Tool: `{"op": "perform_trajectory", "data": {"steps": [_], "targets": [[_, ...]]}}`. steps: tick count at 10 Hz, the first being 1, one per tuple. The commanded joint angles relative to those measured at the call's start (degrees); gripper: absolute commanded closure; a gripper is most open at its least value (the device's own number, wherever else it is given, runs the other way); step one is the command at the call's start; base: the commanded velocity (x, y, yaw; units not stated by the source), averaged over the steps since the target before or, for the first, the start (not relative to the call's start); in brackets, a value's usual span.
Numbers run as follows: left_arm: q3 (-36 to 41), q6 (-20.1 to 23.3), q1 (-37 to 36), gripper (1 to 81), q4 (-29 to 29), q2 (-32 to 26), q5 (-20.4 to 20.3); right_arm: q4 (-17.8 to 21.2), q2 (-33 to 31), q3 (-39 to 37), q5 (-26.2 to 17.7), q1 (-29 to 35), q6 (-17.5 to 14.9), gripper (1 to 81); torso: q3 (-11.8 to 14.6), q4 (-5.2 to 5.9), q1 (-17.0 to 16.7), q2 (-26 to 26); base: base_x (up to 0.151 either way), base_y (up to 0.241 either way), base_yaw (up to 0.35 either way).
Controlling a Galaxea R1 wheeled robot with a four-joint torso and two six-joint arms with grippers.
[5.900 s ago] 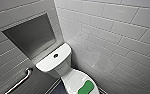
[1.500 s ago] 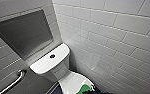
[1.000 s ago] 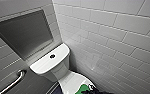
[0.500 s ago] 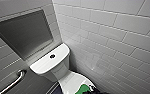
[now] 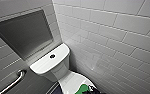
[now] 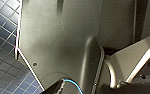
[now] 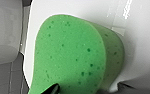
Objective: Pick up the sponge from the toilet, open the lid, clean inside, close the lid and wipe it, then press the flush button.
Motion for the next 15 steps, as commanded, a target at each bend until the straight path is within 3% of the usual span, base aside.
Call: {"op": "perform_trajectory", "data": {"steps": [1, 4, 5, 8, 11, 15], "targets": [[0.13, 0.07, 0.57, 1.0, -0.59, -0.62, 4.45, -0.76, 0.45, 0.74, -0.61, 6.60, -0.31, 1.0, 0.00, 0.00, 0.00, 0.00, 0.000, 0.000, 0.000], [0.13, 0.07, 0.57, 1.0, -0.50, -0.35, 4.45, -1.28, 0.28, 1.26, 1.84, 5.55, -0.31, 1.0, 0.00, 0.00, 0.00, 0.00, 0.000, 0.000, 0.000], [0.13, 0.07, 0.57, 1.0, -0.50, -0.35, 4.45, -1.64, 0.01, 1.88, 2.03, 5.55, -0.31, 81.1, 0.00, 0.00, 0.00, 0.00, 0.000, 0.000, 0.000], [0.13, 0.16, 0.57, 1.0, -0.50, -0.18, 4.45, -2.78, -1.83, 4.51, 1.85, 5.64, -0.31, 81.1, 0.00, 0.00, 0.00, 0.00, 0.000, 0.000, 0.000], [0.13, 0.16, 0.57, 1.0, -0.24, 0.00, 4.36, -5.34, -10.25, 18.55, 1.85, 6.08, -0.14, 81.1, 0.00, 0.00, 0.00, 0.00, 0.000, 0.000, 0.000], [0.13, 0.16, 0.57, 1.0, 0.11, 0.26, 3.83, -5.42, -18.61, 28.50, 1.41, 7.13, -0.14, 81.1, 0.00, 0.00, 0.00, 0.00, 0.000, 0.000, 0.000]]}}
